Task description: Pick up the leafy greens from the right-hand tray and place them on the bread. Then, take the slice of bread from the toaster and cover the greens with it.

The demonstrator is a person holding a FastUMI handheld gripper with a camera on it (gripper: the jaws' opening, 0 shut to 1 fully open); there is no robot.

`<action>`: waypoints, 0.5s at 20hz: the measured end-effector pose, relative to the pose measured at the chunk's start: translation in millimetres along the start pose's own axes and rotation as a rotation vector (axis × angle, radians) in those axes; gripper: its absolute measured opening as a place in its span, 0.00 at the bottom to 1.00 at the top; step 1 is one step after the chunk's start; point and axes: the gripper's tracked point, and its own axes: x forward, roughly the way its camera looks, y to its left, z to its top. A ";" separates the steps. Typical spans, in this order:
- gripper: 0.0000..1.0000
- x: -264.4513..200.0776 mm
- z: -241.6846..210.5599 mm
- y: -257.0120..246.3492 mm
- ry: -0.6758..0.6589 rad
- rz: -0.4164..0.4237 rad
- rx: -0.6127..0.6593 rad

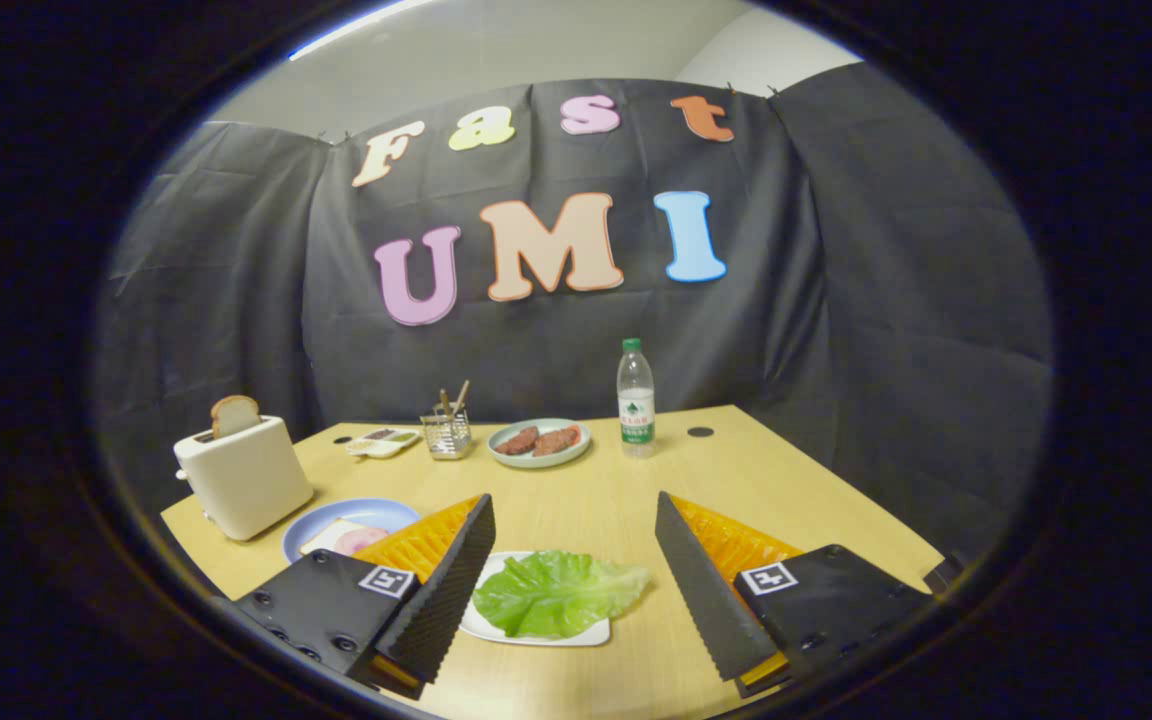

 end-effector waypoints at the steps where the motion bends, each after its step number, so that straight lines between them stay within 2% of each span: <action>1: 1.00 5.6 -6.8 -7.1 0.021 -0.004 0.012; 3: 1.00 13.5 -20.9 -19.7 0.068 -0.006 0.070; 7: 0.97 32.7 -46.9 -24.7 0.161 0.066 0.289; 10: 0.98 45.2 -60.4 -32.2 0.203 0.084 0.386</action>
